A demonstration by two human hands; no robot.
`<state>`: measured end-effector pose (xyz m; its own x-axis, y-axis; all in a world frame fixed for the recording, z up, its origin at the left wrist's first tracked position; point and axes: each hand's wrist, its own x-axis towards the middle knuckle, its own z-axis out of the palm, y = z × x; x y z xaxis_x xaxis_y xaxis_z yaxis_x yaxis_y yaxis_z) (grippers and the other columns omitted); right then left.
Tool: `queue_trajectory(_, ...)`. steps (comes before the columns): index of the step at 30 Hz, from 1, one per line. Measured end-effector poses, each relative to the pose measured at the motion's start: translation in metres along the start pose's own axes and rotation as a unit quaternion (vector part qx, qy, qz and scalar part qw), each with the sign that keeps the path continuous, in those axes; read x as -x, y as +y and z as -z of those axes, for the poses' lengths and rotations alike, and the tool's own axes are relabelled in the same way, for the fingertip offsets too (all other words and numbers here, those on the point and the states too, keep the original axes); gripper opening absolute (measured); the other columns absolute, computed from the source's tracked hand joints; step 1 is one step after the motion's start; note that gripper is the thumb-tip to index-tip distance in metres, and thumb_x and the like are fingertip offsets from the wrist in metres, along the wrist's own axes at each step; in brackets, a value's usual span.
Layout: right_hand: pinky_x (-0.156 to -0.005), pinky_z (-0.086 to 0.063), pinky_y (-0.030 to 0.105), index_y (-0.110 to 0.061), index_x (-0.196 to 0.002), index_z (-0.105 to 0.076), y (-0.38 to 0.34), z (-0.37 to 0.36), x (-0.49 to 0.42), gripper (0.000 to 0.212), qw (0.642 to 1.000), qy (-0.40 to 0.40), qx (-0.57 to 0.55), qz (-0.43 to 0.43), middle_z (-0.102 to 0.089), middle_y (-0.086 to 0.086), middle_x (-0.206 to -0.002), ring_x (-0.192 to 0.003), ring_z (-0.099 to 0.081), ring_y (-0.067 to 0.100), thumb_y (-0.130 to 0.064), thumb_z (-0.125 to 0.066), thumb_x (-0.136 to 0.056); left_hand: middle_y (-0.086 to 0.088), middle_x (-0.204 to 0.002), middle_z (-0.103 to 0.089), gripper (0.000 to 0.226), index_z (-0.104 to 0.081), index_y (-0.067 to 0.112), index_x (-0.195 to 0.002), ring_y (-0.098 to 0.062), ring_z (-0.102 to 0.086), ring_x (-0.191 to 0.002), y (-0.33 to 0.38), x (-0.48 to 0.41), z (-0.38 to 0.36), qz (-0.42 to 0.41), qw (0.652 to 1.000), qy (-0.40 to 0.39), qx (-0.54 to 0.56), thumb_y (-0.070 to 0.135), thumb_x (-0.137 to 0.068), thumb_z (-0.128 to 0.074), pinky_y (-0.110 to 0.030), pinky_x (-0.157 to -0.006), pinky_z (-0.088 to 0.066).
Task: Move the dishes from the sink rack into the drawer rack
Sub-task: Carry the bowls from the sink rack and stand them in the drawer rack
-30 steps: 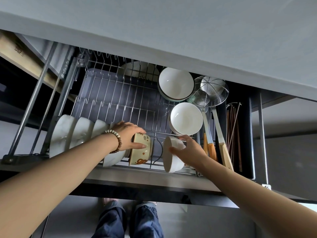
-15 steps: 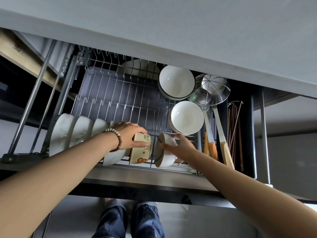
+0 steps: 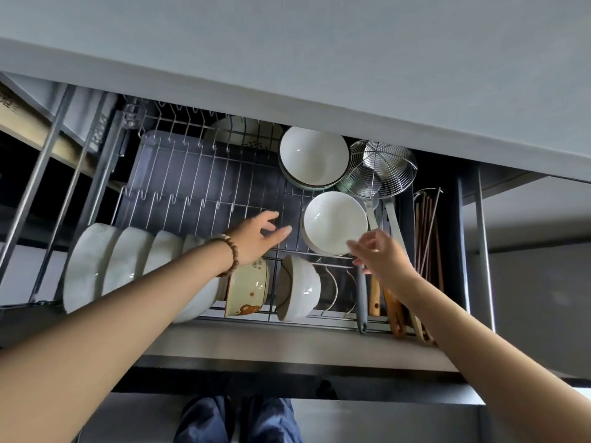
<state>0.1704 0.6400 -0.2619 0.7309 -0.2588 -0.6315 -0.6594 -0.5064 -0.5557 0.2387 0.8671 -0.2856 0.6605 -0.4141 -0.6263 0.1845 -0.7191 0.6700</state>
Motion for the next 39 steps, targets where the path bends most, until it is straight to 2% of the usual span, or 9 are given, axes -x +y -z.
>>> queue_trajectory(5, -0.079, -0.055, 0.047, -0.017, -0.117, -0.039, 0.003, -0.005, -0.022, 0.031, 0.997, 0.081, 0.011, 0.003, -0.058, 0.007, -0.098, -0.084, -0.063, 0.027, -0.027, -0.055, -0.093, -0.002, -0.152, -0.030, 0.062, -0.018, 0.022, -0.148, -0.024, -0.043, -0.130, 0.026, -0.027, -0.031, 0.037, 0.992, -0.005, 0.120, 0.049, -0.094, -0.034, -0.046, -0.108, -0.036)
queue_trajectory(10, -0.081, -0.054, 0.044, -0.014, -0.135, -0.032, 0.007, -0.012, -0.037, 0.047, 0.992, 0.082, 0.097, -0.001, -0.064, 0.016, -0.108, -0.093, -0.064, 0.034, -0.016, -0.050, -0.092, -0.010, -0.137, -0.046, 0.053, -0.022, 0.021, -0.147, -0.020, -0.062, -0.088, 0.039, -0.038, -0.047, 0.042, 0.983, 0.040, 0.175, 0.029, -0.098, -0.041, -0.025, -0.070, -0.055)
queue_trajectory(12, -0.083, -0.055, 0.045, -0.018, -0.143, -0.029, 0.008, -0.013, -0.039, 0.056, 0.992, 0.072, 0.100, 0.000, -0.065, 0.015, -0.113, -0.094, -0.065, 0.033, -0.014, -0.049, -0.090, -0.008, -0.139, -0.043, 0.052, -0.024, 0.022, -0.146, -0.021, -0.064, -0.089, 0.041, -0.037, -0.049, 0.036, 0.982, 0.063, 0.177, 0.024, -0.098, -0.042, -0.028, -0.072, -0.056)
queue_trajectory(18, -0.071, -0.057, 0.040, -0.018, -0.140, -0.035, 0.002, 0.002, -0.020, 0.052, 0.996, 0.074, 0.029, 0.050, -0.070, 0.012, -0.089, -0.074, -0.065, 0.025, -0.009, -0.049, -0.090, -0.003, -0.122, -0.050, 0.044, -0.036, 0.024, -0.135, -0.009, -0.061, -0.071, 0.050, -0.025, -0.044, -0.021, 0.974, 0.120, 0.190, 0.016, -0.094, -0.050, -0.034, -0.066, -0.060)
queue_trajectory(21, -0.063, -0.054, 0.031, -0.016, -0.135, -0.040, 0.001, 0.019, 0.000, 0.042, 0.996, 0.020, -0.023, 0.082, -0.065, 0.005, -0.073, -0.061, -0.058, 0.015, -0.015, -0.052, -0.094, -0.005, -0.117, -0.053, 0.037, -0.037, 0.028, -0.122, -0.014, -0.064, -0.071, 0.052, -0.012, -0.039, -0.042, 0.968, 0.123, 0.216, 0.008, -0.093, -0.050, -0.033, -0.060, -0.060)
queue_trajectory(25, -0.091, -0.054, 0.039, -0.027, -0.135, -0.042, 0.006, 0.046, 0.015, 0.061, 0.968, -0.148, -0.200, 0.037, -0.063, 0.006, -0.115, -0.099, -0.065, 0.016, -0.057, -0.055, -0.084, -0.013, -0.117, -0.055, 0.037, -0.037, 0.031, -0.114, -0.020, -0.065, -0.077, 0.056, -0.002, -0.037, -0.053, 0.956, 0.040, 0.286, 0.003, -0.093, -0.048, -0.028, -0.056, -0.059)
queue_trajectory(29, -0.090, -0.053, 0.037, -0.034, -0.132, -0.051, 0.016, 0.058, 0.026, 0.073, 0.920, -0.210, -0.329, 0.028, -0.059, 0.005, -0.129, -0.115, -0.061, 0.025, -0.065, -0.069, -0.068, -0.009, -0.109, -0.059, 0.036, -0.039, 0.030, -0.117, -0.019, -0.066, -0.076, 0.066, 0.003, -0.044, -0.055, 0.949, -0.037, 0.308, 0.007, -0.093, -0.051, -0.027, -0.060, -0.059)
queue_trajectory(35, -0.067, -0.059, 0.027, -0.023, -0.131, -0.049, 0.020, 0.066, 0.047, 0.054, 0.971, -0.132, -0.197, -0.009, -0.065, 0.008, -0.105, -0.084, -0.071, 0.017, -0.039, -0.067, -0.083, -0.003, -0.125, -0.056, 0.040, -0.043, 0.019, -0.134, -0.015, -0.056, -0.105, 0.051, 0.007, -0.034, -0.061, 0.997, -0.011, 0.053, 0.029, -0.095, -0.046, -0.030, -0.092, -0.048)
queue_trajectory(39, -0.067, -0.061, 0.034, -0.028, -0.129, -0.049, 0.026, 0.047, 0.047, 0.063, 0.992, -0.088, -0.060, -0.063, -0.059, 0.009, -0.119, -0.096, -0.065, 0.023, -0.045, -0.074, -0.074, -0.002, -0.136, -0.051, 0.044, -0.041, 0.015, -0.136, -0.016, -0.049, -0.122, 0.032, 0.010, -0.031, -0.044, 0.996, -0.044, -0.060, 0.030, -0.095, -0.046, -0.027, -0.102, -0.038)
